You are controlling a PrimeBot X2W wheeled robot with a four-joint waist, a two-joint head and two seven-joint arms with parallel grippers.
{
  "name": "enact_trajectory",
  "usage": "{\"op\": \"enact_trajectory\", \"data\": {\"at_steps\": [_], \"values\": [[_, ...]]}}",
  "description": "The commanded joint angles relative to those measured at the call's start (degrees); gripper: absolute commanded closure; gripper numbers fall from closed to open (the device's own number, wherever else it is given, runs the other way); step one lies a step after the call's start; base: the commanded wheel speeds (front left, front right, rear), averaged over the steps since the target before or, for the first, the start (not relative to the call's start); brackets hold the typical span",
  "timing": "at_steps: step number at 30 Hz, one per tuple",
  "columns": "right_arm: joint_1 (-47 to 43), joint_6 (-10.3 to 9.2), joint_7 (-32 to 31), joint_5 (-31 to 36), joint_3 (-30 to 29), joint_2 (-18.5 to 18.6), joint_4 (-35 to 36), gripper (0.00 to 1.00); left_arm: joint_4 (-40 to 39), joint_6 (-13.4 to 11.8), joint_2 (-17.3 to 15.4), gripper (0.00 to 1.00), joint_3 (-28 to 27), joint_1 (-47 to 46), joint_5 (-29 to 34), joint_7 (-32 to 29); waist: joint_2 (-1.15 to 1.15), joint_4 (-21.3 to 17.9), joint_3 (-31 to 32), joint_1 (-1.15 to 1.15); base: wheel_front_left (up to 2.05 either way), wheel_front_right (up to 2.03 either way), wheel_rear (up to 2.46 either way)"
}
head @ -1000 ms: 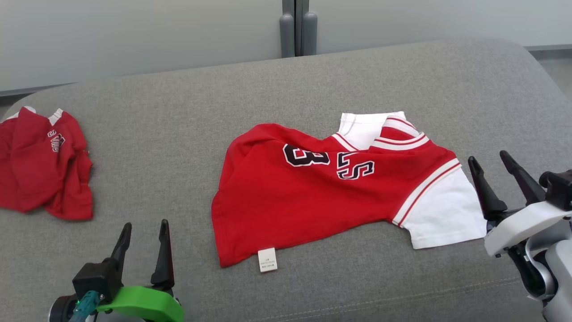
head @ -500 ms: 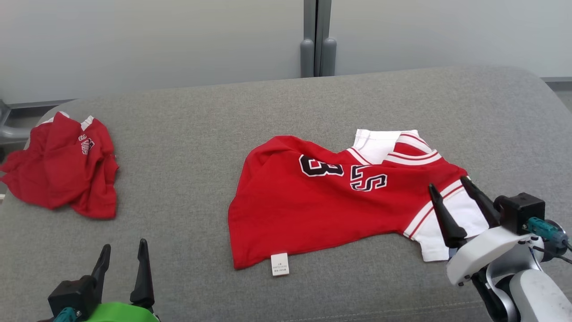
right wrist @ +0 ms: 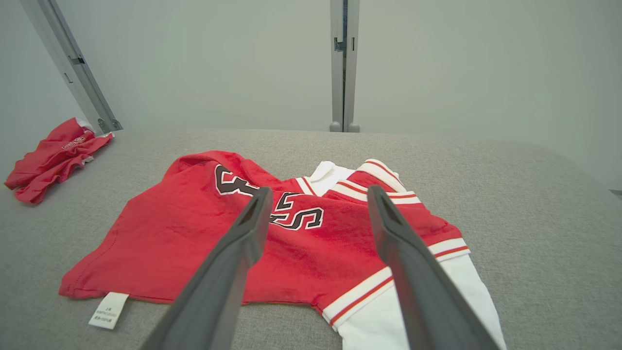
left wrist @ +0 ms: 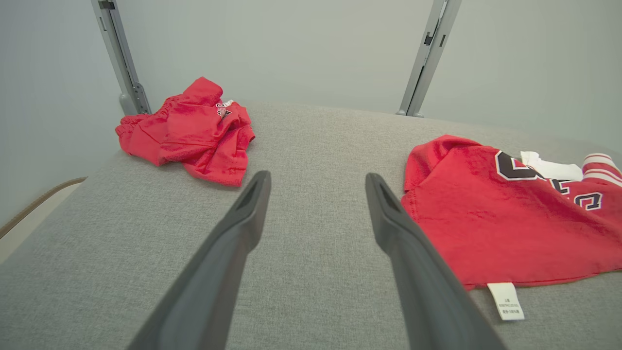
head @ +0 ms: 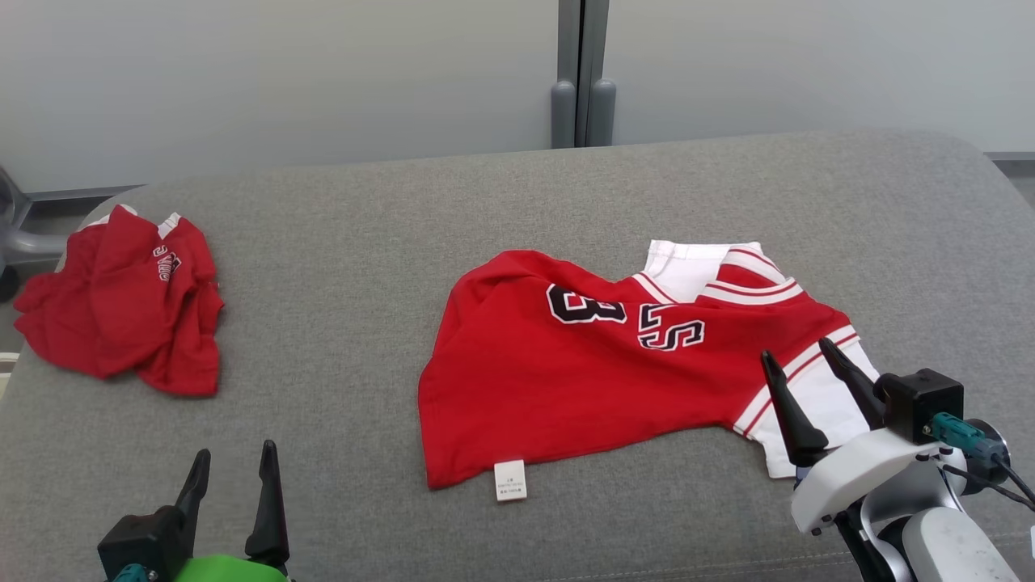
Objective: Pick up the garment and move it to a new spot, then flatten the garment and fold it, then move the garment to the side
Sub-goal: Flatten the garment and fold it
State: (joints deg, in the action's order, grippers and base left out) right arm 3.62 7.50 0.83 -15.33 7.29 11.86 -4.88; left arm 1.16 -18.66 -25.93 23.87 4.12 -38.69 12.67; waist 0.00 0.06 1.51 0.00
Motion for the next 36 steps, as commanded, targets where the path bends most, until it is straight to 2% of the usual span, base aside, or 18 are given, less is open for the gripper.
{"op": "enact_trajectory", "data": {"at_steps": [1, 20, 30, 36], "values": [[-0.9, -0.02, 0.0, 0.5, -0.2, -0.1, 0.1, 0.0, -0.4, -0.3, 0.1, 0.0, 0.1, 0.8, 0.6, -0.2, 0.0, -0.1, 0.1, 0.0, 0.0, 0.0, 0.0], [-2.0, -0.02, 0.0, -0.4, -1.4, 0.0, 0.8, 0.0, -2.5, -1.3, -0.5, 0.0, 1.8, 1.0, 0.8, -2.4, 0.0, -0.7, 0.8, 0.0, 0.0, 0.0, 0.0], [-2.5, -0.02, -0.6, -0.8, -2.6, 0.7, 0.3, 0.0, 0.6, 3.4, 6.3, 0.0, 5.0, -2.5, -7.3, -8.7, 0.0, -1.5, -0.3, 0.0, 0.0, 0.0, 0.0], [-2.6, -0.02, -0.7, -1.0, -2.9, 0.2, 0.5, 0.0, 6.3, 4.7, 10.0, 0.0, 6.2, -5.5, -10.7, -12.4, 0.0, -3.2, -1.6, 0.0, 0.0, 0.0, 0.0]]}}
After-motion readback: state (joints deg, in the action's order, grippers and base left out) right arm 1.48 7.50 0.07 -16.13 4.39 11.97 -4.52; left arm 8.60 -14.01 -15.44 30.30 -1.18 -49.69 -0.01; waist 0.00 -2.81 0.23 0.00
